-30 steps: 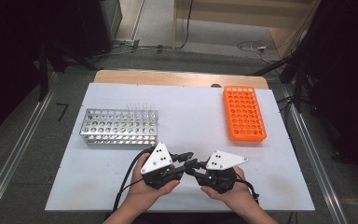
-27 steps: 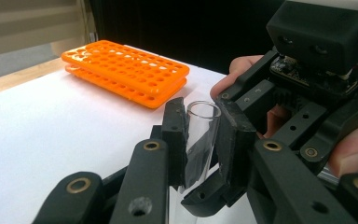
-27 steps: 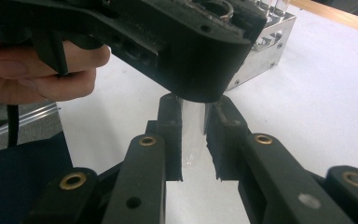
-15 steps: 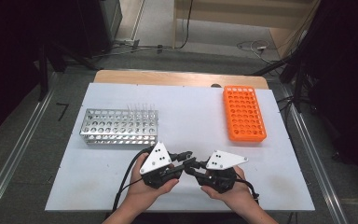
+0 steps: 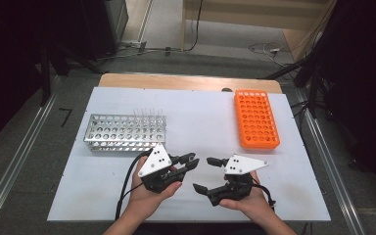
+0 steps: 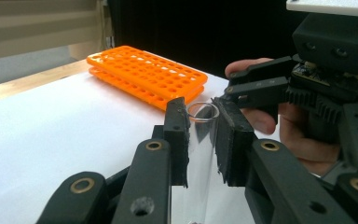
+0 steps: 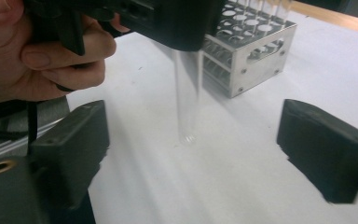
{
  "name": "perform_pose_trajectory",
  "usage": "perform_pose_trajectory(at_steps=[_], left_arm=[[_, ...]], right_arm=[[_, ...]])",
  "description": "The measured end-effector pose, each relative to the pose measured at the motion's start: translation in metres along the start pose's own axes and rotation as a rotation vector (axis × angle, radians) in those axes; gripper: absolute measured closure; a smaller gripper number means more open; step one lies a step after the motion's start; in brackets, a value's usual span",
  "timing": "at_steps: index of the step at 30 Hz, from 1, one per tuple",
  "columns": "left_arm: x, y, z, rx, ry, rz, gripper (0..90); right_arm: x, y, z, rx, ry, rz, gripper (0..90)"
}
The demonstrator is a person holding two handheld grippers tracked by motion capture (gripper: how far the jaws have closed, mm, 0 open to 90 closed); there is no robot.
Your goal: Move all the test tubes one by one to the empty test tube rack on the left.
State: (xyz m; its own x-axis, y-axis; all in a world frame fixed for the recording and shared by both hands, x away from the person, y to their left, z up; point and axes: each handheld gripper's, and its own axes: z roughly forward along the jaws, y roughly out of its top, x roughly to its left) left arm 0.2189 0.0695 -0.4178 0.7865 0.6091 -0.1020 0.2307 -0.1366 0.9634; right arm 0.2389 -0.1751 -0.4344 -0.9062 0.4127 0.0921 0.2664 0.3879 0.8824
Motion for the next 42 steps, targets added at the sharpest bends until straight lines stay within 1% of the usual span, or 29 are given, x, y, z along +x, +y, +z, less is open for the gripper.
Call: perform_pose_trajectory(at_steps=[1,4,6,8,10,12,17,19,22,24,27,29,30,34,36,39,40,42], left_arm=[[0.001,0.000,-0.001,0.000,0.001,-0.002,75.6],[0.007,0.000,-0.005,0.000,0.019,-0.006,75.6],[0.011,0.000,-0.008,-0.003,0.031,-0.016,75.6],[0.016,0.001,-0.013,-0.008,0.047,-0.019,75.6],[0.020,0.002,-0.017,-0.013,0.063,-0.020,75.6],[0.025,0.004,-0.022,-0.016,0.080,-0.017,75.6],[0.038,0.006,-0.035,-0.027,0.124,-0.023,75.6],[0.043,0.007,-0.040,-0.035,0.142,-0.027,75.6],[0.052,0.008,-0.048,-0.043,0.168,-0.036,75.6],[0.057,0.009,-0.052,-0.043,0.185,-0.033,75.6],[0.065,0.010,-0.058,-0.051,0.211,-0.035,75.6],[0.071,0.011,-0.061,-0.061,0.230,-0.046,75.6],[0.074,0.011,-0.063,-0.062,0.238,-0.045,75.6],[0.084,0.013,-0.067,-0.064,0.266,-0.046,75.6],[0.088,0.014,-0.070,-0.062,0.280,-0.042,75.6],[0.094,0.016,-0.073,-0.064,0.301,-0.034,75.6],[0.097,0.016,-0.074,-0.065,0.312,-0.036,75.6],[0.102,0.017,-0.076,-0.073,0.323,-0.043,75.6]], right_arm=[[-0.002,-0.001,-0.002,-0.004,0.001,0.000,0.0],[-0.009,-0.006,-0.008,-0.015,-0.029,0.013,0.0],[-0.014,-0.010,-0.014,-0.024,-0.041,0.017,0.0],[-0.018,-0.014,-0.020,-0.036,-0.057,0.020,0.0],[-0.022,-0.016,-0.026,-0.041,-0.077,0.034,0.0],[-0.026,-0.019,-0.033,-0.048,-0.096,0.036,0.0],[-0.035,-0.027,-0.049,-0.067,-0.124,0.046,0.0],[-0.039,-0.031,-0.056,-0.076,-0.152,0.048,0.0],[-0.044,-0.036,-0.066,-0.087,-0.176,0.060,0.0],[-0.048,-0.040,-0.072,-0.092,-0.188,0.061,0.0],[-0.052,-0.045,-0.081,-0.095,-0.209,0.073,0.0],[-0.055,-0.049,-0.086,-0.096,-0.231,0.076,0.0],[-0.056,-0.051,-0.088,-0.096,-0.241,0.073,0.0],[-0.062,-0.059,-0.098,-0.096,-0.268,0.090,0.0],[-0.063,-0.063,-0.103,-0.096,-0.278,0.103,0.0],[-0.064,-0.069,-0.109,-0.096,-0.291,0.110,0.0],[-0.065,-0.071,-0.111,-0.096,-0.296,0.107,0.0],[-0.066,-0.074,-0.115,-0.093,-0.302,0.116,0.0]])
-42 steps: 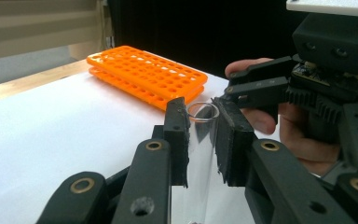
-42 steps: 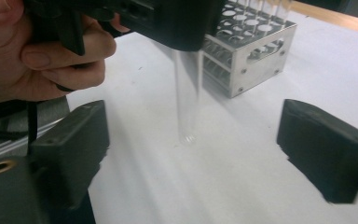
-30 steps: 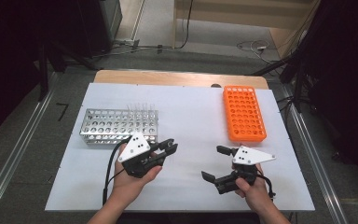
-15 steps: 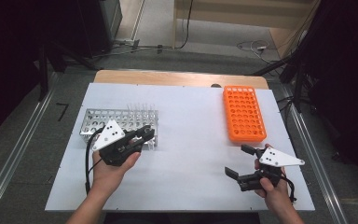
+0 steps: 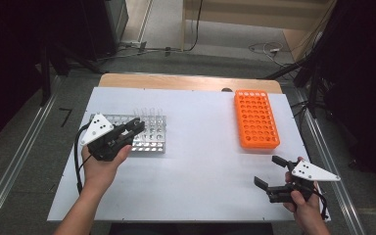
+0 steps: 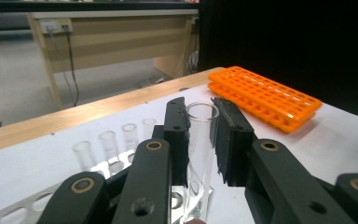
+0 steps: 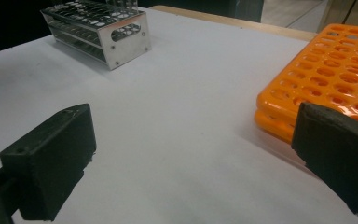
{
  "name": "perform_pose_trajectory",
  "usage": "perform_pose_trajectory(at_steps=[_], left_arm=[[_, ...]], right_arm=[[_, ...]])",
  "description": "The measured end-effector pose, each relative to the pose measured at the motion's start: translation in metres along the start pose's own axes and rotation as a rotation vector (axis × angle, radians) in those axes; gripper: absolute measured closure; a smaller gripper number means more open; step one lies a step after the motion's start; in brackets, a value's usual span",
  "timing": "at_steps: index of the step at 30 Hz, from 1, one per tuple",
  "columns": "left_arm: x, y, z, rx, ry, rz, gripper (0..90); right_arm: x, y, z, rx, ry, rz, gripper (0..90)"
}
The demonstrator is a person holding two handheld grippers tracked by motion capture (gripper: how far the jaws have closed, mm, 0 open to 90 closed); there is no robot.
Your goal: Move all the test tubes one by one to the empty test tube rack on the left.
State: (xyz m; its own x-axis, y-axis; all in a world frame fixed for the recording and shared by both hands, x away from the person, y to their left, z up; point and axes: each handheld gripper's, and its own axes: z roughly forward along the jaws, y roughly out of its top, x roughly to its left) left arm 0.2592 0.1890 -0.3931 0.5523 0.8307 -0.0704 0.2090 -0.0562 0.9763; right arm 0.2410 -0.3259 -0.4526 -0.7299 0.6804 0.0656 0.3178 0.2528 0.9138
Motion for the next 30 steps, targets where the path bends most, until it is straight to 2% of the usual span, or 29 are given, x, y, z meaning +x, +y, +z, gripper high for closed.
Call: perform_pose_trajectory(at_steps=[7,18,22,26,30], left_arm=[[0.018,0.005,0.000,-0.004,0.049,-0.006,75.6],[0.045,0.013,0.005,-0.002,0.116,-0.007,75.6],[0.055,0.015,0.011,-0.005,0.138,-0.024,75.6],[0.062,0.015,0.021,0.006,0.153,-0.015,75.6],[0.068,0.013,0.030,0.004,0.169,-0.030,75.6]], right_arm=[[-0.007,-0.008,-0.009,0.006,-0.018,0.014,0.0],[-0.009,-0.009,-0.009,0.004,-0.019,0.020,0.0],[-0.009,-0.009,-0.009,0.003,-0.019,0.019,0.0],[-0.009,-0.009,-0.009,0.003,-0.019,0.020,0.0],[-0.010,-0.009,-0.009,0.004,-0.021,0.022,0.0]])
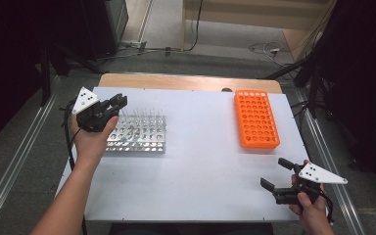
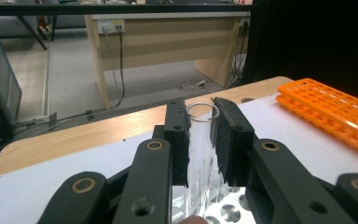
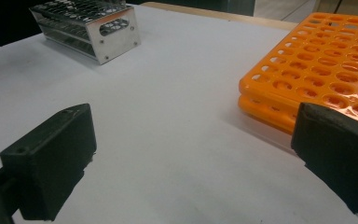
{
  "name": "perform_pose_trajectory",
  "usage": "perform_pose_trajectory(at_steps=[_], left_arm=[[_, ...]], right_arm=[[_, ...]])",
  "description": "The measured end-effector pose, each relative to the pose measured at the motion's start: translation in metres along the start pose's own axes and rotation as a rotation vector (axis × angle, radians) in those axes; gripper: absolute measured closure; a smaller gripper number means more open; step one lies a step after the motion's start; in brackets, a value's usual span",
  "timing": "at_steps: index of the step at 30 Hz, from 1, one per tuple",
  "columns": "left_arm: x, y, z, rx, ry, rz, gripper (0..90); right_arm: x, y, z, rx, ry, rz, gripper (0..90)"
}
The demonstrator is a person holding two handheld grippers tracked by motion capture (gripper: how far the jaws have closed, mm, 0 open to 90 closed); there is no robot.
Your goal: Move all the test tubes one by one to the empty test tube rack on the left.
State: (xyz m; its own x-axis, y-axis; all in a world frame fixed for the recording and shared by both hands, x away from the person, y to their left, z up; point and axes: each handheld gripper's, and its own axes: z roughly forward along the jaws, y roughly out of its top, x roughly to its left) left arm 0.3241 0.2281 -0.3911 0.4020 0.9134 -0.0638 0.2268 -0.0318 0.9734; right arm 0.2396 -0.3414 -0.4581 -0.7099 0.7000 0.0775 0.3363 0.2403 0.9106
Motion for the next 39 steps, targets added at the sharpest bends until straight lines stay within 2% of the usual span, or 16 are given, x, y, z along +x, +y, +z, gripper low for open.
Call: perform_pose_trajectory(at_steps=[11,17,28,39], left_arm=[[0.007,-0.011,0.025,0.025,0.045,-0.009,75.6],[0.008,-0.018,0.034,0.044,0.055,-0.011,75.6],[0.006,-0.031,0.037,0.072,0.065,-0.019,75.6],[0.003,-0.039,0.038,0.113,0.075,-0.004,75.5]], right_arm=[[-0.001,-0.001,-0.001,-0.002,-0.001,0.005,0.0],[-0.002,-0.001,-0.001,-0.004,0.000,0.007,0.0],[-0.002,-0.001,-0.001,-0.006,0.005,0.002,0.0],[-0.001,-0.001,0.000,-0.005,0.006,0.001,0.0]])
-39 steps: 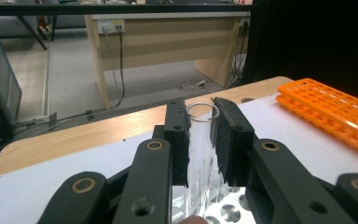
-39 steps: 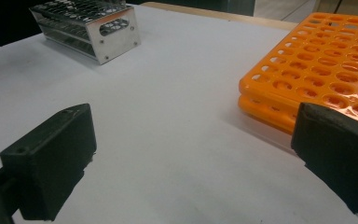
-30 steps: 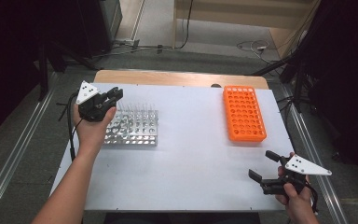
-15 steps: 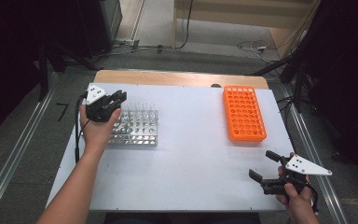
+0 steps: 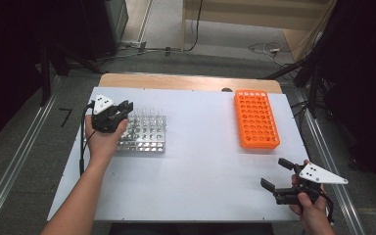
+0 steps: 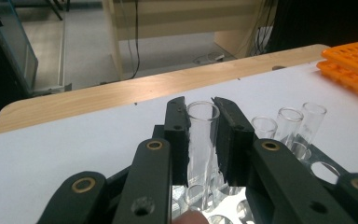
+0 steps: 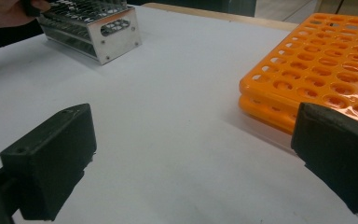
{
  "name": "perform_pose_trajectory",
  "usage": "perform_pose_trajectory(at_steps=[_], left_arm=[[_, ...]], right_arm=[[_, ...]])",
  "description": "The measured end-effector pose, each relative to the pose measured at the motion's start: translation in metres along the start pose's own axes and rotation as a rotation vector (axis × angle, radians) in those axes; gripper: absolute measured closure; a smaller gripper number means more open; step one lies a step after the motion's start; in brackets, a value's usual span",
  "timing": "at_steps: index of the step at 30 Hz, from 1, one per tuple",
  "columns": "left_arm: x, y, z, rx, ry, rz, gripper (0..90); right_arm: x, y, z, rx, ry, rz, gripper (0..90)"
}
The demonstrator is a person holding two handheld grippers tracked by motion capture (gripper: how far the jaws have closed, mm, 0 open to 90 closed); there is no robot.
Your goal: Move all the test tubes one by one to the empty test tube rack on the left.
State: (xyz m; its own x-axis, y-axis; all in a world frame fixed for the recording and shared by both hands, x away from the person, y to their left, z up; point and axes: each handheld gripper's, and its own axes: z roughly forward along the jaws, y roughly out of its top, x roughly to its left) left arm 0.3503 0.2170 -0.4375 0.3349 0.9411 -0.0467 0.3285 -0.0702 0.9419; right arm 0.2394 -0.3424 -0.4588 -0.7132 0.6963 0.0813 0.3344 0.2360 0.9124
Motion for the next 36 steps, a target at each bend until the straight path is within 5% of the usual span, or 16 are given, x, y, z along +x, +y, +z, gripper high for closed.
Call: perform_pose_trajectory(at_steps=[25,36], left_arm=[[0.0004,-0.0025,0.0042,0.133,0.005,-0.049,74.6],[0.0038,-0.0026,0.0023,0.142,0.012,-0.078,68.5]], right_arm=[[0.0005,0.0000,0.0010,0.002,0.001,-0.008,0.0],[0.0003,-0.0001,0.0024,0.006,0.005,-0.009,0.0]])
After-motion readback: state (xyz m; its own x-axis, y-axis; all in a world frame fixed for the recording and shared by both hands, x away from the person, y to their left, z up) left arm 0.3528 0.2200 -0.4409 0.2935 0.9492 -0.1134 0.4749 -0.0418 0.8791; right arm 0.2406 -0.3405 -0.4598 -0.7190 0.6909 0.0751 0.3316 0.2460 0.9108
